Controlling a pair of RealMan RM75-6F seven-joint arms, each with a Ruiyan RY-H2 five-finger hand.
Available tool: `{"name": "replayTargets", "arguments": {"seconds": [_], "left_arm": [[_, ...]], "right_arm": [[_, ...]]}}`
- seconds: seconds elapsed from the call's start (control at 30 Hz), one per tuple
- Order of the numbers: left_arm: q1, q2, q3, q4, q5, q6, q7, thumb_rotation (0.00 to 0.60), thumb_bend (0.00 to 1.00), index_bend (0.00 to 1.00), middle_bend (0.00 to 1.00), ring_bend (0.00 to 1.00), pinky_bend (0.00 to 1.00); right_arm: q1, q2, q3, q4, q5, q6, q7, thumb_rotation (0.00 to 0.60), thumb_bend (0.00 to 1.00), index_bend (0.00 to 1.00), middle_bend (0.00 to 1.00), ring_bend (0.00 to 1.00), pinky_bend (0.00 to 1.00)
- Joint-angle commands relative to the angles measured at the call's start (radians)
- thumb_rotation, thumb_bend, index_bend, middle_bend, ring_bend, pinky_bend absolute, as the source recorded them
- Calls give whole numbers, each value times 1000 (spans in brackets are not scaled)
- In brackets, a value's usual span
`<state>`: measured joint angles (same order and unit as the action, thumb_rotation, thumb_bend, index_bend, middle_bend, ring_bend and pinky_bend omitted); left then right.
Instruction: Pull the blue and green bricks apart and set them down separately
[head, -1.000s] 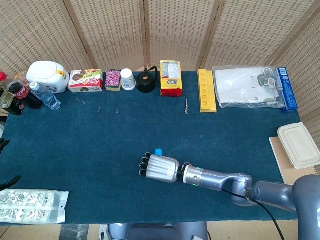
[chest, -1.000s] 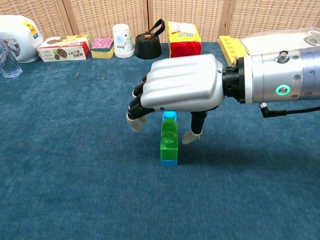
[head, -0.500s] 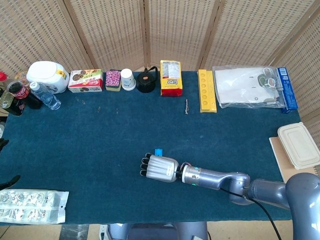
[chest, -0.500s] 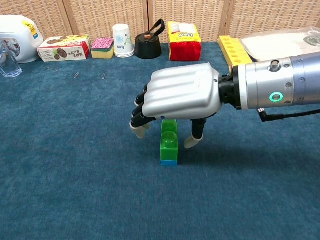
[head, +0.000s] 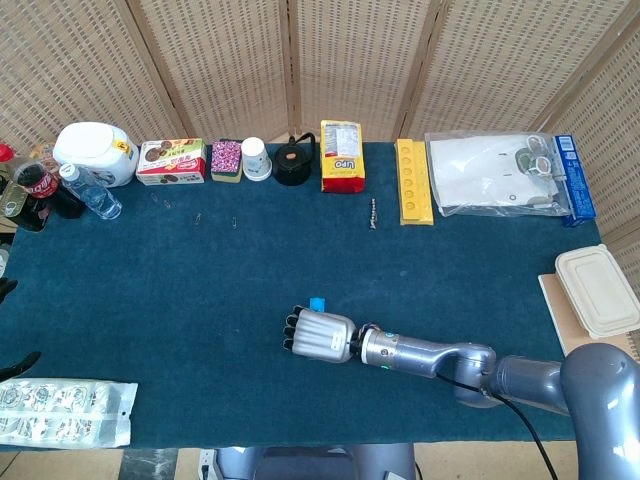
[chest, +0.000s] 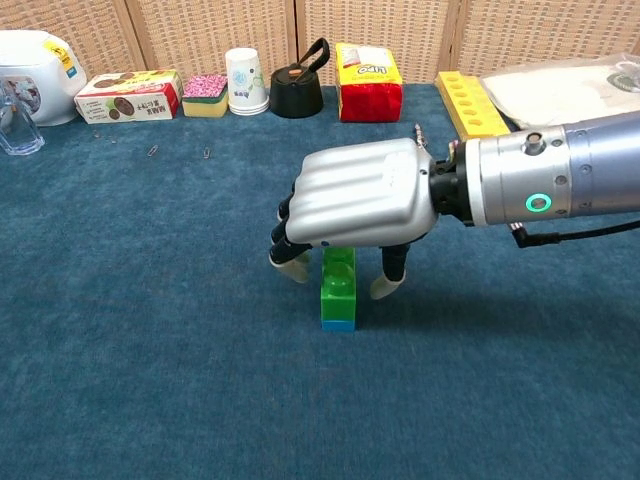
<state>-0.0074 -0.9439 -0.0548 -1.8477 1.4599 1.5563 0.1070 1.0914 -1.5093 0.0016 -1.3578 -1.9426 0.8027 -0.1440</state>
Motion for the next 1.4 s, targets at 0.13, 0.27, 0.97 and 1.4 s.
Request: {"name": "replayTargets", "arguments": {"seconds": [0.13, 0.27, 0.97, 1.4], "left_arm": [[3, 1, 1, 3, -3, 2, -3, 600, 150, 156, 157, 58, 150], [6, 3, 2, 5, -2, 7, -6, 600, 150, 156, 157, 58, 151], [9, 7, 2, 19, 3, 8, -53, 600, 150, 155, 157, 58, 151], [-97, 85, 35, -100, 139, -153, -85, 600, 150, 156, 158, 132, 242]], "right_arm": [[7, -25, -13, 26, 5, 10, 4, 600, 24, 460, 447, 433, 472], [11, -39, -20, 43, 7, 19, 13, 600, 34, 509, 479, 491, 529], [-35, -79, -18, 97, 71, 198, 188, 600, 116, 749, 704, 730, 734], [-179, 91, 60, -182, 307, 332, 437, 600, 117, 783, 725, 765, 776]]}}
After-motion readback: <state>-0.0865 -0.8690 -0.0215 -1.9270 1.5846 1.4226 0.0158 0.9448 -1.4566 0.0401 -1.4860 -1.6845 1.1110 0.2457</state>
